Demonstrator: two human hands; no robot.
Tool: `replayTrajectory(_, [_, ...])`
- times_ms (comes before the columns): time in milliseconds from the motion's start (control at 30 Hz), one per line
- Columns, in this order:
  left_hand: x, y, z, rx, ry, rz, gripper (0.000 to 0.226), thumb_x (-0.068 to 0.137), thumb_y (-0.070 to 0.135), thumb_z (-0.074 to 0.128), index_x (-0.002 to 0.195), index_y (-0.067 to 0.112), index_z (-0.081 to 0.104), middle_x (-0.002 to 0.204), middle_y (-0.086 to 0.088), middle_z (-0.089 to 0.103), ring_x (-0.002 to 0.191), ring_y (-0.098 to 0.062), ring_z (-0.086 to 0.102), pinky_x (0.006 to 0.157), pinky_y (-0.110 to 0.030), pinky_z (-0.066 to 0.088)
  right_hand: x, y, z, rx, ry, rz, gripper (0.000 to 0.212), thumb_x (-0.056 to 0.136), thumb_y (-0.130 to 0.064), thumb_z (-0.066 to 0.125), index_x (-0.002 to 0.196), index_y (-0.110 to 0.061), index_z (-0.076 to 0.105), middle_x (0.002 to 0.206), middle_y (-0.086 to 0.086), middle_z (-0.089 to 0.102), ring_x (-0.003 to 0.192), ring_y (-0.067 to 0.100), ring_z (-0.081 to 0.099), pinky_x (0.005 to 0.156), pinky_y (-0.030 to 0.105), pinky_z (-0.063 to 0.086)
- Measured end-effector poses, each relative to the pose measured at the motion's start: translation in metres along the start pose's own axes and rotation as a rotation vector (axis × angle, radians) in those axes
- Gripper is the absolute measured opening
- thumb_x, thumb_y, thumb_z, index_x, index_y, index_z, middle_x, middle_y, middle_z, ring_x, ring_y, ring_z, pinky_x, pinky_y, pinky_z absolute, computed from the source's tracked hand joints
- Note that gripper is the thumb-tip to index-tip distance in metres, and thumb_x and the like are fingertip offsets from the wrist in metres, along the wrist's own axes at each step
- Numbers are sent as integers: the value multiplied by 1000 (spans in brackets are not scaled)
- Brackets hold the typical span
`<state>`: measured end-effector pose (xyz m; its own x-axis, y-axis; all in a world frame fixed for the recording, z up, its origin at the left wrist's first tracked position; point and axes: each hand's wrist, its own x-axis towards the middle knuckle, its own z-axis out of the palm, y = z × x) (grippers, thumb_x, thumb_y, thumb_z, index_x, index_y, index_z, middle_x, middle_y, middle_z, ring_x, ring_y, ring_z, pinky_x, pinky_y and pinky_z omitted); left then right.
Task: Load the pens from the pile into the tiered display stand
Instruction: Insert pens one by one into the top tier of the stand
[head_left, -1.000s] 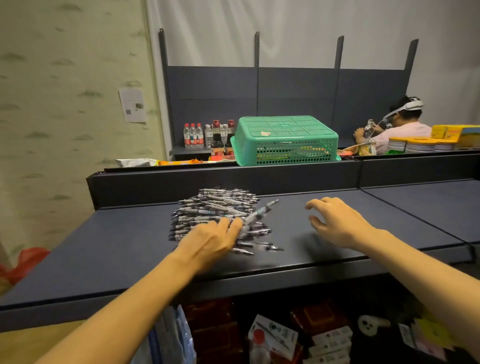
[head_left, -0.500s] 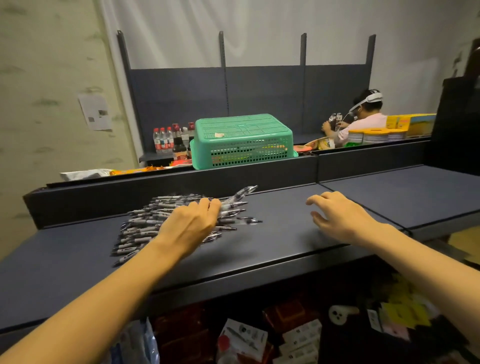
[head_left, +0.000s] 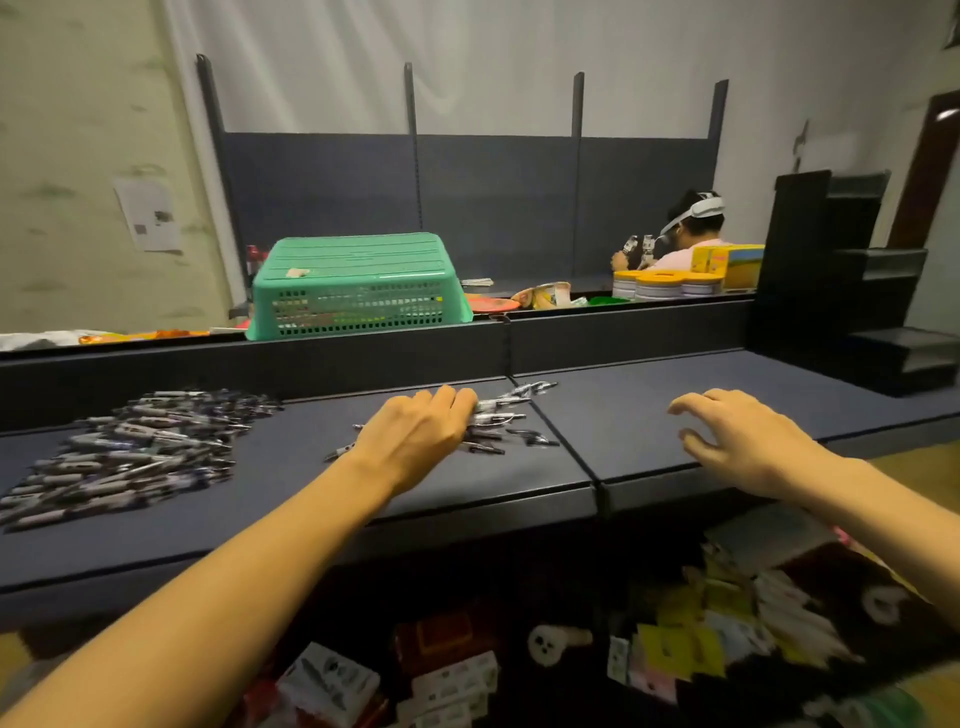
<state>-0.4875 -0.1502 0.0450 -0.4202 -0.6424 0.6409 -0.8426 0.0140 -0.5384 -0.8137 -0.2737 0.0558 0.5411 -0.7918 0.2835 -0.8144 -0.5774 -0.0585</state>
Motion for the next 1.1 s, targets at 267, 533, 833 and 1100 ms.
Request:
replayTrajectory(267, [86, 90, 52, -87, 52, 4, 29, 73, 17, 78, 85, 10, 53, 60, -5, 51, 39, -22, 47, 34, -24, 28, 0, 104, -3, 61, 12, 41, 38, 98, -33, 47, 135, -25, 46, 136, 0, 52, 122, 21, 49, 97, 37, 46])
replayTrajectory(533, [191, 141, 120, -174, 166, 10, 36, 71, 14, 77, 90, 11, 47, 63, -7, 55, 43, -24, 51, 34, -27, 36, 38, 209, 1, 70, -8, 55, 37, 97, -32, 50, 134, -26, 47, 131, 0, 55, 118, 18, 52, 97, 36, 46])
replayTrajectory(833, [302, 189, 180, -204, 209, -25, 29, 74, 18, 67, 92, 13, 46, 65, -6, 54, 44, -24, 50, 34, -27, 34, 91, 295, -4, 262, 4, 16, 32, 95, -31, 57, 126, -27, 55, 107, -7, 64, 95, 8, 62, 88, 31, 54])
replayTrajectory(1100, [369, 237, 208, -182, 287, -59, 41, 67, 15, 78, 95, 12, 48, 66, -5, 55, 44, -21, 49, 34, -27, 34, 128, 345, -7, 455, -32, -147, 35, 88, -37, 65, 122, -27, 59, 107, -5, 68, 92, 6, 65, 82, 21, 54])
